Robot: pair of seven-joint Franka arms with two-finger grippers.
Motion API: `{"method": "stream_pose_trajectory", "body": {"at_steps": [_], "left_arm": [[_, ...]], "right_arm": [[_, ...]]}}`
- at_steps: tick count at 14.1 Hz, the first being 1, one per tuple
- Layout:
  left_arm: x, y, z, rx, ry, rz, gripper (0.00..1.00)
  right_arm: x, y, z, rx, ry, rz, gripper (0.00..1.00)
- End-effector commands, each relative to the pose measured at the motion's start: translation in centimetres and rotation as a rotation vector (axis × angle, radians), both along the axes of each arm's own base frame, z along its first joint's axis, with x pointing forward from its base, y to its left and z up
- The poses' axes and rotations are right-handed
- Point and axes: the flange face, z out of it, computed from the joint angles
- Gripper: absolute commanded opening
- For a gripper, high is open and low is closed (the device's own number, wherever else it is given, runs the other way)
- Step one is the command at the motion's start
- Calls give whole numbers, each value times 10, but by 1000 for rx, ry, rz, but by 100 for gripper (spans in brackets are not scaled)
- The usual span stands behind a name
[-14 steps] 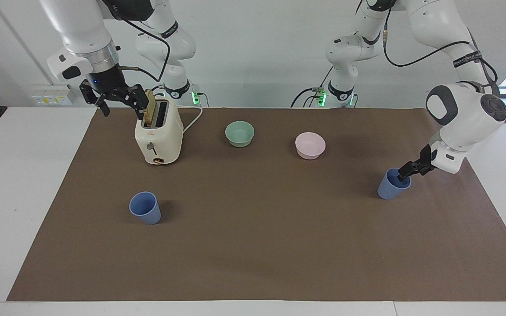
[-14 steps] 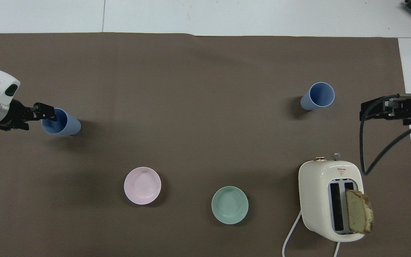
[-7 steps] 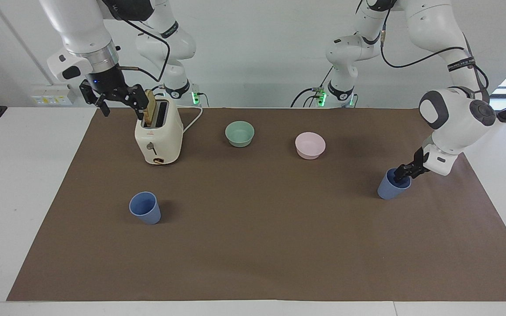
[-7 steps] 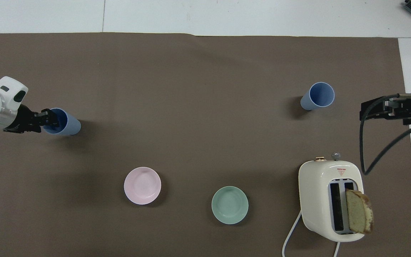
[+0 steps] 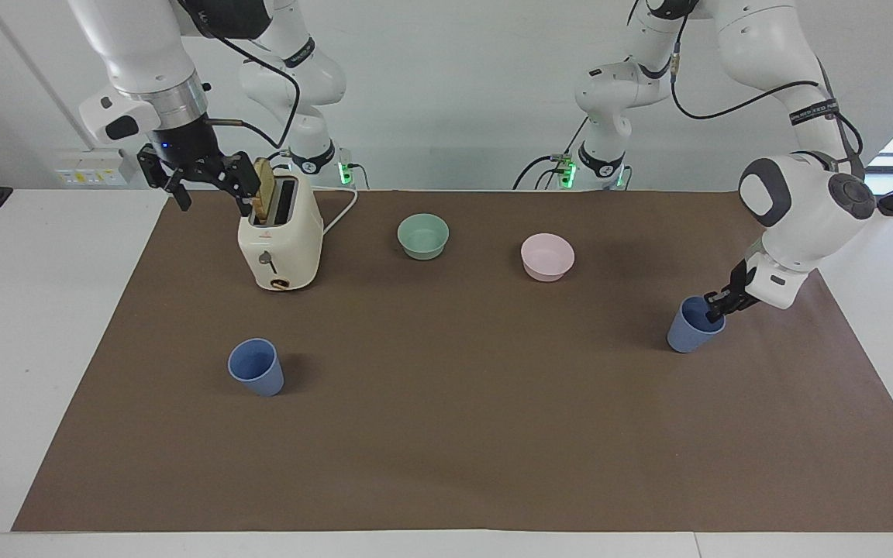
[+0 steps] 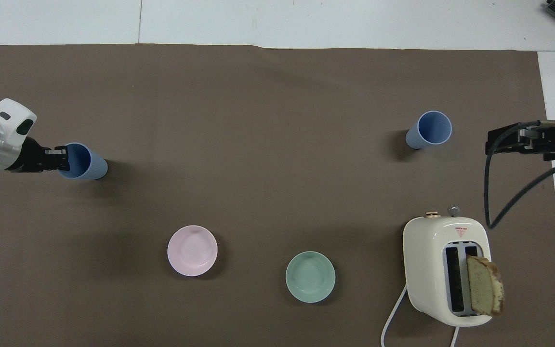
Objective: Stack blue cups with both arms
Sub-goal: 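Lift the blue cup and carry it toward the table center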
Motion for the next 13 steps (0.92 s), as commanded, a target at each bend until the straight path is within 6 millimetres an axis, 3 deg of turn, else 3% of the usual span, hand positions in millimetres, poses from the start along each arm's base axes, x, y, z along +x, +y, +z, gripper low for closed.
{"method": "stream_pose_trajectory", "body": {"at_steps": [1,5,8,13], "left_arm": [[13,-6,35,-7,-60,-3,0],[23,-55,68,-14,-75,34,0],[25,-106,82,-15,-82,76,0],[0,-247,86,-14,-86,170,0]], "right_arm": [[6,-3,2,1,-20,21,100],[6,-3,1,2,-18,22,100],[6,-2,1,2,-18,25,100],[6,-4,1,3,-18,23,100]]}}
